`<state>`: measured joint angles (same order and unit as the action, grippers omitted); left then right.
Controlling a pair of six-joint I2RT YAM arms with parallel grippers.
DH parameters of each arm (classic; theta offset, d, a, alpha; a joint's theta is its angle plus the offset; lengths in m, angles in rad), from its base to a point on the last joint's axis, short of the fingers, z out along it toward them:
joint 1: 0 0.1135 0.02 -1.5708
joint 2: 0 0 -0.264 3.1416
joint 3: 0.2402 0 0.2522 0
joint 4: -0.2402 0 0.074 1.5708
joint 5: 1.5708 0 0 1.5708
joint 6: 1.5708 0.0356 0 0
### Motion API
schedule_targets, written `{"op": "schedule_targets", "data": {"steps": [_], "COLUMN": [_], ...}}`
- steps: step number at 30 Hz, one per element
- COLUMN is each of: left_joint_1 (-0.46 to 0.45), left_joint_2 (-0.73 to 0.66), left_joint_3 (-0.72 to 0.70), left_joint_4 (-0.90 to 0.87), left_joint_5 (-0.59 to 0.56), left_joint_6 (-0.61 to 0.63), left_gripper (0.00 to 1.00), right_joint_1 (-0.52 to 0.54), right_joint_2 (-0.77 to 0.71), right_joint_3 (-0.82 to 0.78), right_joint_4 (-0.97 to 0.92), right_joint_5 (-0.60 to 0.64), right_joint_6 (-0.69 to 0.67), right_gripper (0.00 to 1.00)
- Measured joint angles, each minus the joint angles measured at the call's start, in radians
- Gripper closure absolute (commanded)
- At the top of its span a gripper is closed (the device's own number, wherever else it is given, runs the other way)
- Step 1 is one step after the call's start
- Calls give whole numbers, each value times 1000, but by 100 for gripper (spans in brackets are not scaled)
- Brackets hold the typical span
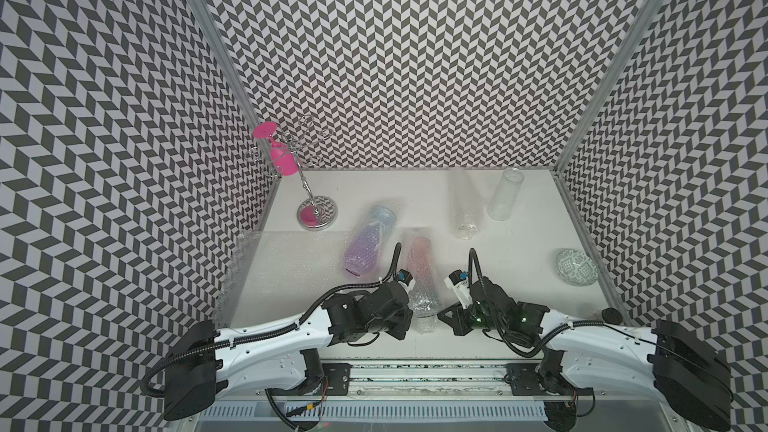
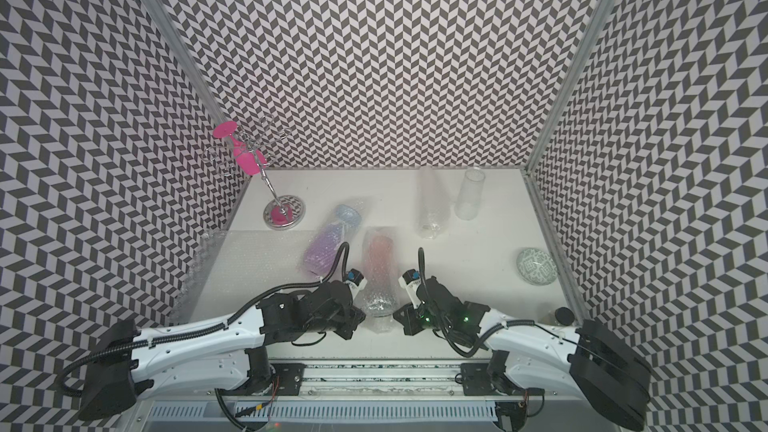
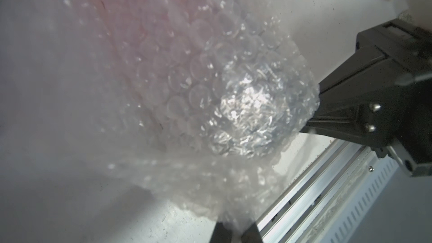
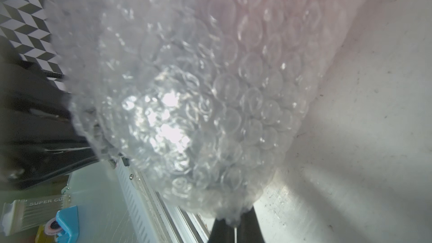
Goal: Unwrap the vase from the bubble wrap
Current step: Unwrap the bubble wrap at the center of the board.
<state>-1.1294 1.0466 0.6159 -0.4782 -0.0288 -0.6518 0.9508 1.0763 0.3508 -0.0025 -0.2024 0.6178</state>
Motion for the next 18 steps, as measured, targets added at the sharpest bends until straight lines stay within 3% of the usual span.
{"op": "schedule_targets", "data": {"steps": [8, 10, 18], "left_joint_1": [0, 0, 29], "left_joint_2": [-27, -26, -58], "left_joint_3": [0, 5, 110], "left_joint_4": [-18, -31, -97], "left_joint_5": [-11, -17, -45], "left_joint_6": [-32, -36, -26], "left_gripper": [48, 37, 29], "right_joint_1": [-4, -4, -4], "right_joint_2": [-58, -63, -113], "right_joint_3": [-1, 0, 42], "right_joint_4": [-80, -91, -187], "right_joint_5": [74, 80, 104], "right_joint_6": [5, 5, 2], "right_gripper": [100, 94, 68]}}
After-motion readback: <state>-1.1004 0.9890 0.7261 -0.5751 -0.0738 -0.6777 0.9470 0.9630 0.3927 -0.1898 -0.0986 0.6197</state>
